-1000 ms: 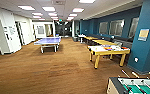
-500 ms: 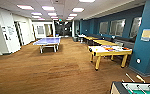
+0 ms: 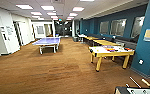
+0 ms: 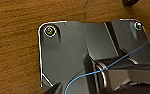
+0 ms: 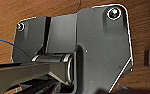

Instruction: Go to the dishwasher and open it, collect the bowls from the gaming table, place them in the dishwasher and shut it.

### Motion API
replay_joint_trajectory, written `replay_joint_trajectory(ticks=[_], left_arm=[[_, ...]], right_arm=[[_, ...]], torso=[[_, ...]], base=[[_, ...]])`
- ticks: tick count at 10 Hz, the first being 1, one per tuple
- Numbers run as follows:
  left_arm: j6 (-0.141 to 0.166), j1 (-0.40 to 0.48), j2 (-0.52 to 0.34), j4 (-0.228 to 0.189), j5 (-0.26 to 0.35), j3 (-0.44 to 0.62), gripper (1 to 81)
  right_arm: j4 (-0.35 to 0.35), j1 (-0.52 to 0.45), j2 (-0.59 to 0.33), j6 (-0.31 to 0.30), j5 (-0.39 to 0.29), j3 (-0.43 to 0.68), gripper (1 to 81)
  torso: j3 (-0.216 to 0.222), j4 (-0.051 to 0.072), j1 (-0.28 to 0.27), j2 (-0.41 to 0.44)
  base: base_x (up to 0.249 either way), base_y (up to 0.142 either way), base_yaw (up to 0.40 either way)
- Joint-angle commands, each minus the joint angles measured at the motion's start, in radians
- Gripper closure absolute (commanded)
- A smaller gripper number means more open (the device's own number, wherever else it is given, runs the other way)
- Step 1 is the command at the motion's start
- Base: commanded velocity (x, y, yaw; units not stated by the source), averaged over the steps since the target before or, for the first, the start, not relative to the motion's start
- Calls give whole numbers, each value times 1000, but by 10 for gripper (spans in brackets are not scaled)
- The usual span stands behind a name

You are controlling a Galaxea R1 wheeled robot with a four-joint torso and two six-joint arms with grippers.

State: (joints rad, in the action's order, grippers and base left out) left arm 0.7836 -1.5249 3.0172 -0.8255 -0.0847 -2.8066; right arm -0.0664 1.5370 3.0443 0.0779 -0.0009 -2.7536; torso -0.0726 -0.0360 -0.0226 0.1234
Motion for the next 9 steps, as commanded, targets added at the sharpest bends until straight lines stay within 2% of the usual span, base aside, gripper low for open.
replay_joint_trajectory(ticks=[1, 6, 9], left_arm=[[-4, 58, -4, 0, 37, -4, 10], [-4, 58, -6, 0, 39, -4, 10], [-4, 58, -4, 0, 39, -4, 10]], right_arm=[[0, -56, 1, 2, -56, 0, 10], [0, -56, 1, 2, -56, 2, 10], [0, -59, 0, 2, -56, 0, 10]], torso=[[0, 0, 0, 0], [0, 0, 0, 0], [0, 0, 0, 0]], base=[[171, 62, 0], [170, 61, 0], [169, 0, 0]])
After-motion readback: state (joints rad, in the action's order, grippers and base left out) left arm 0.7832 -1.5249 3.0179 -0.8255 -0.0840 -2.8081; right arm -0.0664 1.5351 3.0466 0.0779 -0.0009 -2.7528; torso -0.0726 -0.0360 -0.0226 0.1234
